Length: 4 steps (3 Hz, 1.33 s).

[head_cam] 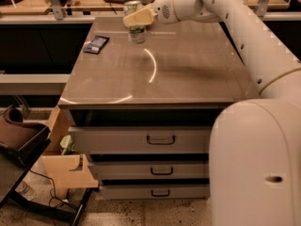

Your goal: Move 7up can near white bowl

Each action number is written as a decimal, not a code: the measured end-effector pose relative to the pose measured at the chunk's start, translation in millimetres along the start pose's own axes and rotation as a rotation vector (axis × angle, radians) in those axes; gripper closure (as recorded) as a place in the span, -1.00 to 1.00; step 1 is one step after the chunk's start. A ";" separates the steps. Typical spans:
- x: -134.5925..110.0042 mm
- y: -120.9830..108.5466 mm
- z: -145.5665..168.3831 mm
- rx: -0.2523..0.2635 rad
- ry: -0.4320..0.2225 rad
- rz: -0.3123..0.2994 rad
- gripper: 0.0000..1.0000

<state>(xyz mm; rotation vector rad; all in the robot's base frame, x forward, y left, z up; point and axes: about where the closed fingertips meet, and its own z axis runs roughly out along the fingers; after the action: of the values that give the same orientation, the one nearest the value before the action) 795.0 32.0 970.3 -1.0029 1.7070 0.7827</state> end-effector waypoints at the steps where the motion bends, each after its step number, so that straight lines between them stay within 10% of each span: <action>1: -31.4 -62.9 -28.0 0.196 -0.099 0.076 1.00; 4: -21.8 -143.9 -77.6 0.601 -0.092 0.100 1.00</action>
Offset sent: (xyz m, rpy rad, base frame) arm 0.1139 -0.1367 0.0543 0.1776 -0.1027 -0.6620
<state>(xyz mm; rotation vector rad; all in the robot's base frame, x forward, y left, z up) 895.0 -93.4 1008.6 -0.4645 1.7655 0.3281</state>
